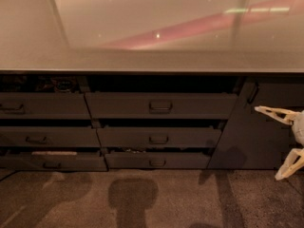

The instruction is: Open top drawer

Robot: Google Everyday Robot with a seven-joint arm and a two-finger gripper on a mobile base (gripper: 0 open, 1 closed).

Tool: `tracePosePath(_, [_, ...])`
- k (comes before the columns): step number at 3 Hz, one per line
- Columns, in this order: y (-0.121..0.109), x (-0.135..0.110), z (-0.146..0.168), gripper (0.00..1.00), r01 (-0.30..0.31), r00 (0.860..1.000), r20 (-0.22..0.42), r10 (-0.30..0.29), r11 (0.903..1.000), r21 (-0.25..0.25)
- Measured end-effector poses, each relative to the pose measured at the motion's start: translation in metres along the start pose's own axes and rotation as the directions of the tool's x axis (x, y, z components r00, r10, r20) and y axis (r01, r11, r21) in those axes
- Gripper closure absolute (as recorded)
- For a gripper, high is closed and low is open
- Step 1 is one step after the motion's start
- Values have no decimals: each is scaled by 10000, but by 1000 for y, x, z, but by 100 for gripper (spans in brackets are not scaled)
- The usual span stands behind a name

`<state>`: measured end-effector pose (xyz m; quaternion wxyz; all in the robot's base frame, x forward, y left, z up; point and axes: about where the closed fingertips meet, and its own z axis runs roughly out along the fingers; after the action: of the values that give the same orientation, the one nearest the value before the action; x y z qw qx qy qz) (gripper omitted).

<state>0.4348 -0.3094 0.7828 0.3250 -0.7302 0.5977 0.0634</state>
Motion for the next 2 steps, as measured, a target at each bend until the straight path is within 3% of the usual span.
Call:
tracePosePath(1, [-24, 22, 5, 0, -773, 9968, -210, 770, 9969, -115])
tracePosePath(2, [-61, 54, 11, 0, -1869, 9809, -602, 1852, 9821, -234])
